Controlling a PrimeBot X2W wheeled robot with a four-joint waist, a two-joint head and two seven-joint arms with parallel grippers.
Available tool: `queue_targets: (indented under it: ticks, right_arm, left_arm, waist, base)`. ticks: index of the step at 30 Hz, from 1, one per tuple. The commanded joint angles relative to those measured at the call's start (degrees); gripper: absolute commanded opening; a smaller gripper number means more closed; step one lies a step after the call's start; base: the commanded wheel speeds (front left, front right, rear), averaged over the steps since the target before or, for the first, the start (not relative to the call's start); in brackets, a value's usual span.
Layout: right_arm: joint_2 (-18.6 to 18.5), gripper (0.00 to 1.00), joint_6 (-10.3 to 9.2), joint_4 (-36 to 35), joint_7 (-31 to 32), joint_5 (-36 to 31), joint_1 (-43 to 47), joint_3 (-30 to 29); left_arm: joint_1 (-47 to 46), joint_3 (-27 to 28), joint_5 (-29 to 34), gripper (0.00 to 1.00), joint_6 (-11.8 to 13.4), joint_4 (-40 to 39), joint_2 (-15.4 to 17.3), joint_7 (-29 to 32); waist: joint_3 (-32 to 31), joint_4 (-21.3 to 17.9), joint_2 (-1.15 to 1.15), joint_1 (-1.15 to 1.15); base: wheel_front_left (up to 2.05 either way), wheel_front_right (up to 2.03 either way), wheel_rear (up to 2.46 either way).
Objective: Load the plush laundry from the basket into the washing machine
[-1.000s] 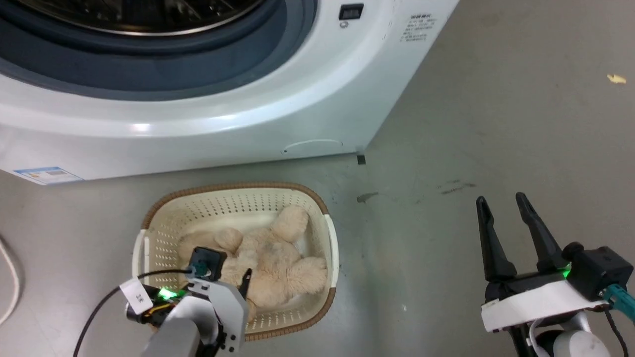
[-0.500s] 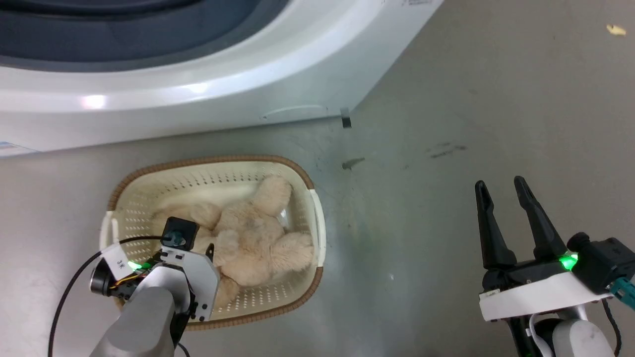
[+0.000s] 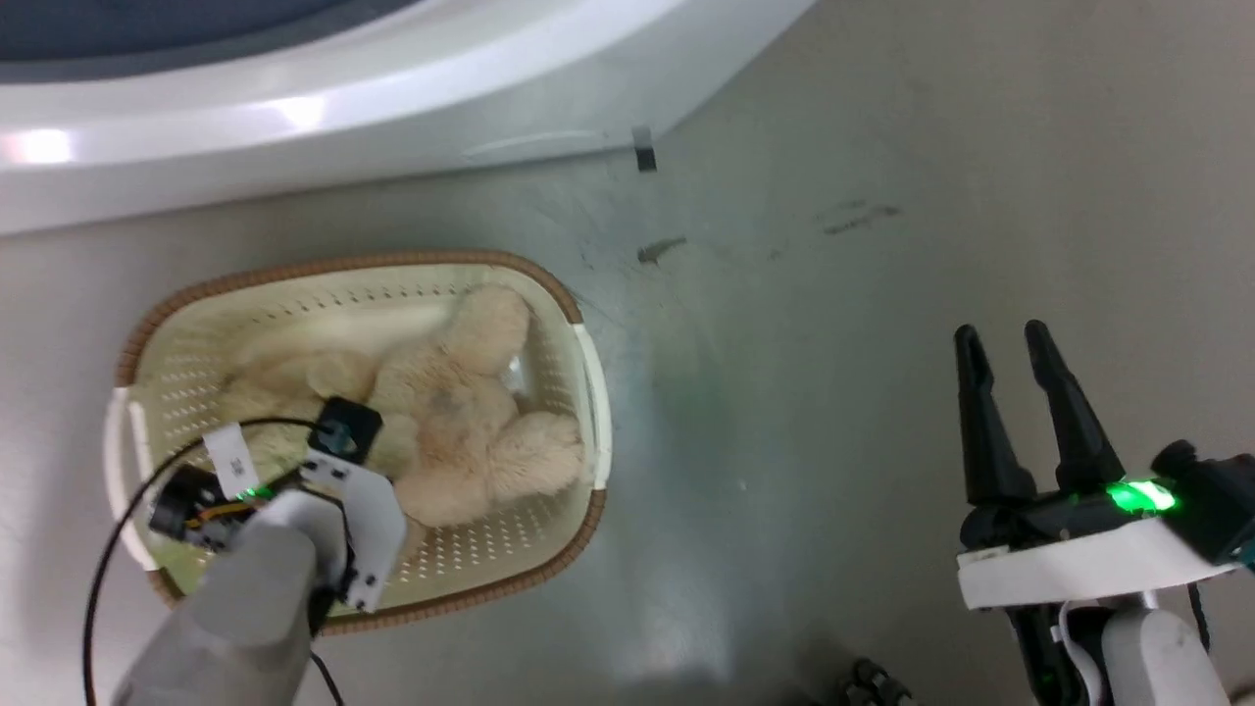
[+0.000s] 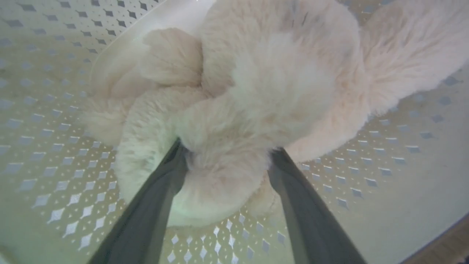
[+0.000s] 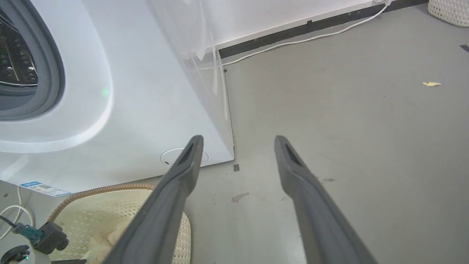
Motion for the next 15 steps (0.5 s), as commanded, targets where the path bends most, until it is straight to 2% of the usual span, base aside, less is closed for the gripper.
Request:
queue_targets:
  ticks: [1,10,11,12,15]
  right_arm:
    - [-0.17,1.0,0.04,0.13,-0.54,1.08,-1.21,-0.15]
    - [-0.18,1.0,0.04,0.5,-1.62,3.69,-2.95,0.86]
    - [-0.18,1.0,0.04,0.58,-1.73,3.89,-3.13,0.96]
    - [-0.19,1.0,0.04,0.72,-1.85,4.08,-3.32,1.07]
    - [-0.19,1.0,0.04,1.37,-2.21,4.28,-3.74,1.35]
  left_arm:
    - [-1.82,-0.97,-0.17,1.0,0.47,1.46,0.68,-0.42]
    - [-6.62,-5.38,-0.46,1.0,0.88,6.83,2.13,-0.63]
    - [-7.05,-5.71,-0.69,0.64,0.8,7.41,2.24,-0.6]
    - [-7.4,-6.06,-0.99,0.0,0.4,8.02,2.32,-0.49]
    - [-7.95,-6.63,-2.29,0.0,-0.19,9.81,2.47,-1.1]
  waist:
    - [1.56,-0.94,0.0,0.0]
    - [6.64,-3.44,0.0,0.0]
    - [7.08,-3.66,0.0,0.0]
    - [7.44,-3.88,0.0,0.0]
    - [7.41,-4.44,0.0,0.0]
  base:
    - [0.0,0.0,0.0]
    - [0.0,0.0,0.0]
    - [0.0,0.0,0.0]
    - [0.0,0.0,0.0]
    - [0.0,0.0,0.0]
